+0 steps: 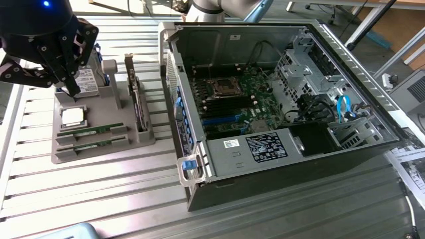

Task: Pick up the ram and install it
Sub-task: 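Pick up the ram and move it above insertion slot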

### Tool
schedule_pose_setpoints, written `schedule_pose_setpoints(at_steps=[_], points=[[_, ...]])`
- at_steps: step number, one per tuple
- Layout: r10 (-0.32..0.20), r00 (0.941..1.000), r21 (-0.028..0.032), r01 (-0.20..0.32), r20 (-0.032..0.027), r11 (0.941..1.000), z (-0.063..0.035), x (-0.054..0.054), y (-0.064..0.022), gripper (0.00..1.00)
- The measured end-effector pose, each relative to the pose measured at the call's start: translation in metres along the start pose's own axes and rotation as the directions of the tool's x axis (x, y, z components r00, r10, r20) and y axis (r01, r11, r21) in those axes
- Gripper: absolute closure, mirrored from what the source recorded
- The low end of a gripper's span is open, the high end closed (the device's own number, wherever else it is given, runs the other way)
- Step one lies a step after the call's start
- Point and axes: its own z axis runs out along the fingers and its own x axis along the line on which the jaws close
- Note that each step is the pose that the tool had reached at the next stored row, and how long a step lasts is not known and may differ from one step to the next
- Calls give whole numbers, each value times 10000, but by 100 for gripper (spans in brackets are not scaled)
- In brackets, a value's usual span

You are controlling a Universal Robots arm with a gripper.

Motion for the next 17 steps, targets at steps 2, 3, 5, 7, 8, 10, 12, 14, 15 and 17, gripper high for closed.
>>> schedule_pose_setpoints(at_steps=[2, 3, 5, 7, 8, 10, 12, 14, 15, 17], points=[[-109, 9999, -2, 109, -6, 9999, 0, 0, 0, 89], [-146, 9999, -2, 146, -8, 9999, 0, 0, 0, 89], [-223, 9997, -3, 223, -12, 9998, -1, 0, 0, 89], [-300, 9995, -4, 300, -16, 9995, 0, 0, 0, 89], [-343, 9994, -4, 343, -18, 9994, 0, 0, 0, 89], [-417, 9991, -5, 417, -21, 9991, 0, 0, 0, 89], [-538, 9985, -6, 538, -28, 9986, 0, 0, 0, 89], [-662, 9978, -8, 662, -35, 9978, 0, 0, 0, 89], [-704, 9975, -8, 704, -37, 9975, -1, 0, 0, 89], [-791, 9969, -9, 791, -42, 9969, 0, 0, 0, 89]])
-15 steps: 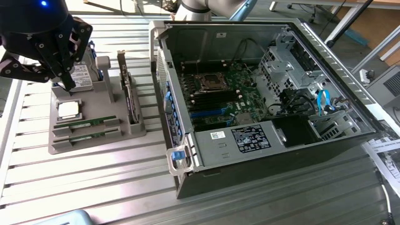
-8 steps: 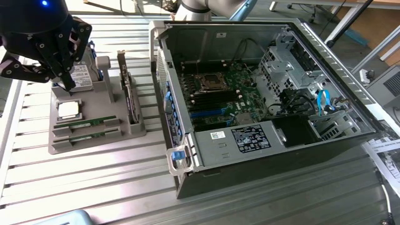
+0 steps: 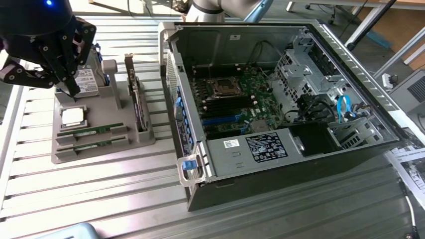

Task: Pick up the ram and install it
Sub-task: 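Pick up the ram and move it above insertion slot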

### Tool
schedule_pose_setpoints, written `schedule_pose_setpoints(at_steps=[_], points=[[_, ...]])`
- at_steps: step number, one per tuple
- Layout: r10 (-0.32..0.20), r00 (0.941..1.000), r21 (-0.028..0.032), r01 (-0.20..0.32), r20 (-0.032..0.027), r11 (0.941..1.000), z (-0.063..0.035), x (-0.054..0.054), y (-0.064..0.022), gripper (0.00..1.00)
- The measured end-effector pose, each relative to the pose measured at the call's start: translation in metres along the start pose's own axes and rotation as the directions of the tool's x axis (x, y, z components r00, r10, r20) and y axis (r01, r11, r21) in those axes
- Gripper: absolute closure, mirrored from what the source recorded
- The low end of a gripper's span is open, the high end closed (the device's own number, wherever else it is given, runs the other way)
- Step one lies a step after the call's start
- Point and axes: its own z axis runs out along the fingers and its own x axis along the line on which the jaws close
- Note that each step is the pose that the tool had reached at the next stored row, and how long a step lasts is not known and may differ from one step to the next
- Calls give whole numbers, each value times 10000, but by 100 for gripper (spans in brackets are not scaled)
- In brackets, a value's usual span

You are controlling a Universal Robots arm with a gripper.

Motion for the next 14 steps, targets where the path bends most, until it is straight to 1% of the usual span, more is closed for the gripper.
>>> schedule_pose_setpoints(at_steps=[14], points=[[-608, 9981, -4, 608, -34, 9982, 0, 0, 0, 89]])
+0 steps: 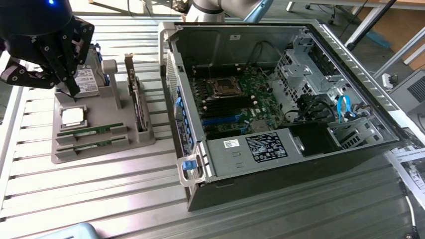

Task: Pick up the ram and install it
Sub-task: 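Pick up the ram and move it above insertion slot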

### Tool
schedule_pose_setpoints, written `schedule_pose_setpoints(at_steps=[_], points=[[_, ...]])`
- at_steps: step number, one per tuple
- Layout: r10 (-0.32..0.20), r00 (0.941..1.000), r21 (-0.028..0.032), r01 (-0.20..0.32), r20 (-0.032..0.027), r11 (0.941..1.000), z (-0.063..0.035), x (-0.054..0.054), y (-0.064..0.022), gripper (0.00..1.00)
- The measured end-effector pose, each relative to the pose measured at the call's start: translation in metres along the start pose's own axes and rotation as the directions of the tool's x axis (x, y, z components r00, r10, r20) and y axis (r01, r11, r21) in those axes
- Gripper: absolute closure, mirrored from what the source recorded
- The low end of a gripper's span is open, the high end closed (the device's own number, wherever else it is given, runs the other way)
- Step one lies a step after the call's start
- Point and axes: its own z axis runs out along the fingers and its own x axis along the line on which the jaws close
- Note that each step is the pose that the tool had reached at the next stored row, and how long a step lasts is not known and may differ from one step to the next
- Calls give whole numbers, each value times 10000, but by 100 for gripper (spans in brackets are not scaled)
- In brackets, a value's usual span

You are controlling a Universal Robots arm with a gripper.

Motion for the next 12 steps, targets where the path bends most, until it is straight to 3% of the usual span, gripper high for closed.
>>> schedule_pose_setpoints(at_steps=[12], points=[[-500, 9987, -2, 500, -30, 9988, 0, 0, 0, 89]])
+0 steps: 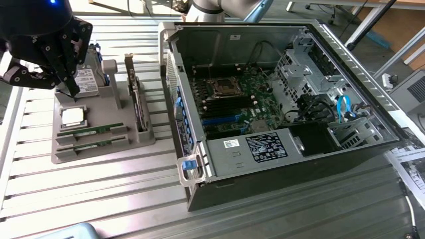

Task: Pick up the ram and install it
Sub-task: 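Pick up the ram and move it above insertion slot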

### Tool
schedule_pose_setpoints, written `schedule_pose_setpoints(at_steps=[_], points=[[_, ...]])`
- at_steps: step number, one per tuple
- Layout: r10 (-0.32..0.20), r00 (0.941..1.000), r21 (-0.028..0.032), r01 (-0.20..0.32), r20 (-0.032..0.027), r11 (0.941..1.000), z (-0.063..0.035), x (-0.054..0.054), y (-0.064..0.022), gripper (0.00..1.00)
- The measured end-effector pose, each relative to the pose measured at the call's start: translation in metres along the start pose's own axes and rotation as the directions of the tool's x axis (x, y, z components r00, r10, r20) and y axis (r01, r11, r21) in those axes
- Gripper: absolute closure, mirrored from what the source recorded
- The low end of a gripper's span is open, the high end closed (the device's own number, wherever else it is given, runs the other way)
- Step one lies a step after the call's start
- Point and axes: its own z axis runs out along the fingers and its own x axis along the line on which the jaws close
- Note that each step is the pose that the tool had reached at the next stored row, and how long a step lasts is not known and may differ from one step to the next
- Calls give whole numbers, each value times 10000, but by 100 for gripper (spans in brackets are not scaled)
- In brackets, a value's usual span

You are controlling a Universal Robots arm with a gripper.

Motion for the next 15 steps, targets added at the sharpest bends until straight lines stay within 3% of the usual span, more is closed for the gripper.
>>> schedule_pose_setpoints(at_steps=[15], points=[[-645, 9979, 0, 645, -44, 9979, 0, 0, 0, 89]])
